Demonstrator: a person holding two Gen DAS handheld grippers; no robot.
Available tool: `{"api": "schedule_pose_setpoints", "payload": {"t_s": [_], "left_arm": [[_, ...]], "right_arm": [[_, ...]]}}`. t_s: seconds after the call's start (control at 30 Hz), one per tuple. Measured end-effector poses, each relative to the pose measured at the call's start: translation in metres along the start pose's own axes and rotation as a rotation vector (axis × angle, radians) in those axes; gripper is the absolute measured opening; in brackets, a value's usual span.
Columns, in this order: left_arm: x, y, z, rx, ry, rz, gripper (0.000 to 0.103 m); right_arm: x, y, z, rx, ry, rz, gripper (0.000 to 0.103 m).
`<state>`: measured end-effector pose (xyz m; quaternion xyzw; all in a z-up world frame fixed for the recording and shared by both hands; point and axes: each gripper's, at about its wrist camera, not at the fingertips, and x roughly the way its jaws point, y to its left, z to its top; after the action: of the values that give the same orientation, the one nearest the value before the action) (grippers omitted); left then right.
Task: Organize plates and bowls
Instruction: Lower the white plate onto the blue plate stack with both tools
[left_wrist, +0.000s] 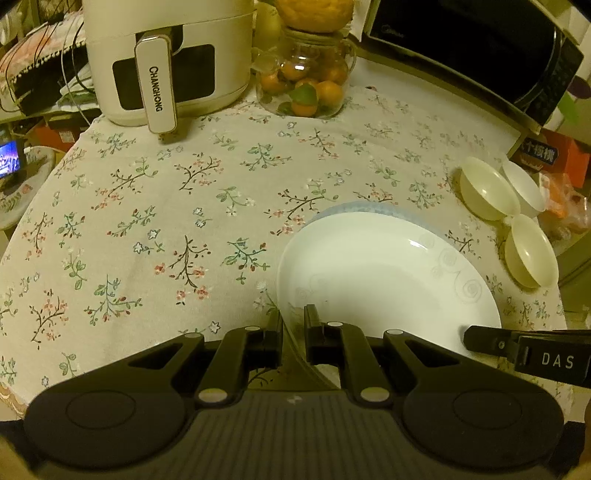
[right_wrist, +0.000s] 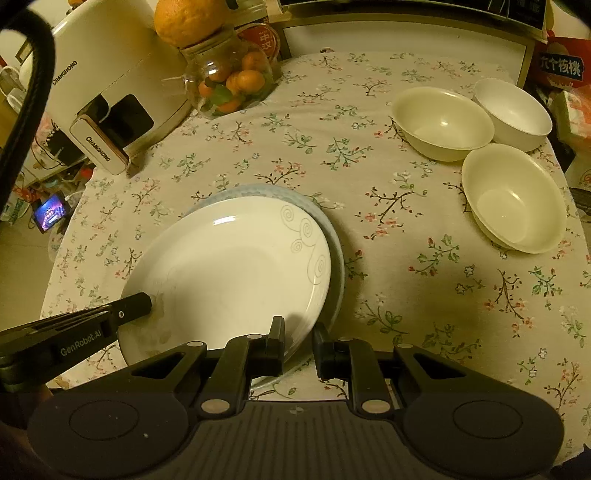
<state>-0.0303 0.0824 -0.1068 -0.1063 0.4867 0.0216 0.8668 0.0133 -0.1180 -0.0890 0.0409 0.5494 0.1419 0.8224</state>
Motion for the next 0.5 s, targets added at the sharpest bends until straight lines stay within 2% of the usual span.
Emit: {"api": "schedule_pose_setpoints", "payload": {"t_s": [0.5], "left_arm": [[0.003, -0.011, -0.002, 0.06, -0.028, 0.056, 0.01]], "right_arm": [[0.001, 0.002, -0.001, -0.007, -0.017, -0.038, 0.016]]}}
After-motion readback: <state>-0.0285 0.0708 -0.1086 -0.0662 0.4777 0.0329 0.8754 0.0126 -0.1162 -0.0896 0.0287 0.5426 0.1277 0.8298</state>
